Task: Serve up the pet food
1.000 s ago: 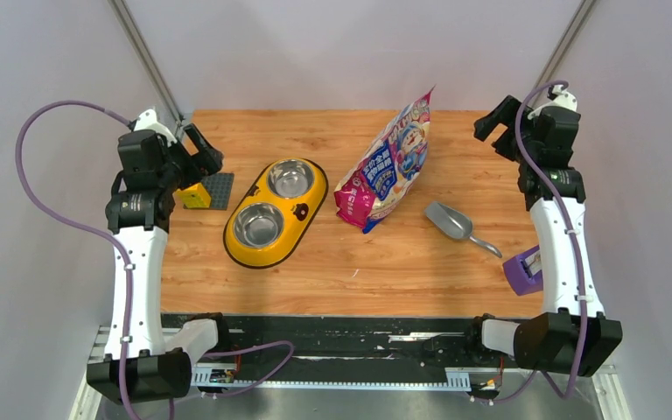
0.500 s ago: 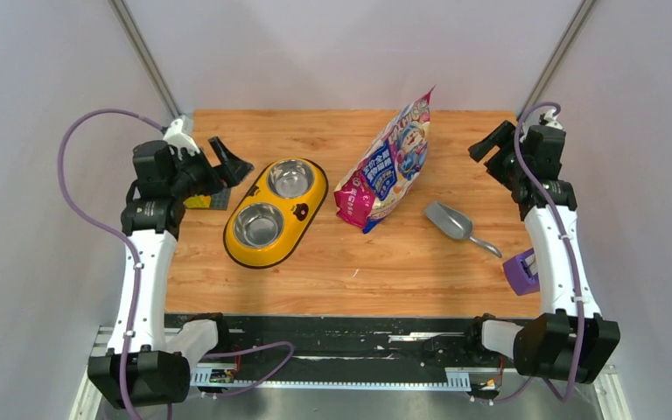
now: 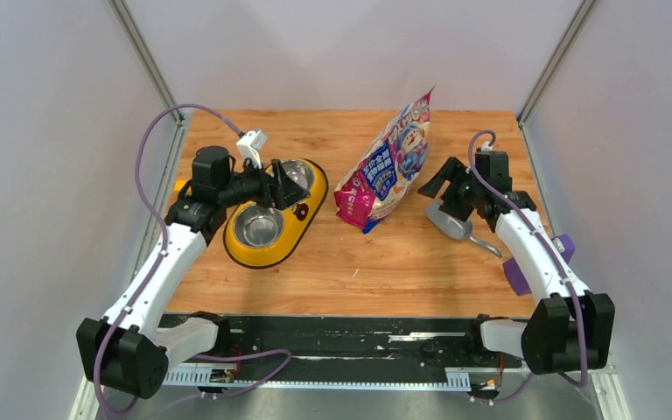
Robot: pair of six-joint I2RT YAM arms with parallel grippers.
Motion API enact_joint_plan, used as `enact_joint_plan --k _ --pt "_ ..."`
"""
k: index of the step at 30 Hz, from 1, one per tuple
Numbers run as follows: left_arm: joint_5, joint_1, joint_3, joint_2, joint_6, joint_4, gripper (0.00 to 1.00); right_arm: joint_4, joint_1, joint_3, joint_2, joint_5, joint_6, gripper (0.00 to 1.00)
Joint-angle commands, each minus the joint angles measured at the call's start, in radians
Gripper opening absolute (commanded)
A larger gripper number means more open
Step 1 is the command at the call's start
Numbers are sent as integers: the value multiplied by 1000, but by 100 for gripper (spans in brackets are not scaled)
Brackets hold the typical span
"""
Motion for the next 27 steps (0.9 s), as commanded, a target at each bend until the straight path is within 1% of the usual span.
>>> enact_joint_plan --k 1,3,4,8,9,12,15,17,19,21,24,26,27 --pt "-40 -65 118 43 -11 159 89 77 22 68 48 -94 41 79" --pt "-72 -112 185 80 10 184 90 82 34 113 72 -97 34 81" --pt "-109 -155 205 105 37 190 91 80 36 134 84 -97 29 82" --pt "-240 -288 294 195 143 221 93 69 39 176 114 -87 43 82" --pt "-255 -307 318 230 161 226 93 69 39 181 119 -84 49 82" --pt "-332 -401 357 294 269 270 93 61 39 192 132 -75 65 81" --pt "-416 -489 379 365 420 295 94 54 38 199 139 -70 67 81" --pt "-529 -519 400 407 466 301 95 53 39 198 140 -69 62 81" --pt "-590 -527 420 447 456 302 94 49 39 195 139 -67 57 81" --pt "-618 -528 440 477 440 302 92 42 38 192 138 -65 53 81" --pt "-608 -529 445 496 428 343 87 38 38 183 132 -60 47 81" --pt "-603 -534 431 494 426 371 80 35 39 179 129 -58 43 81" --pt "-608 -537 415 491 426 394 75 32 38 178 128 -58 41 81"
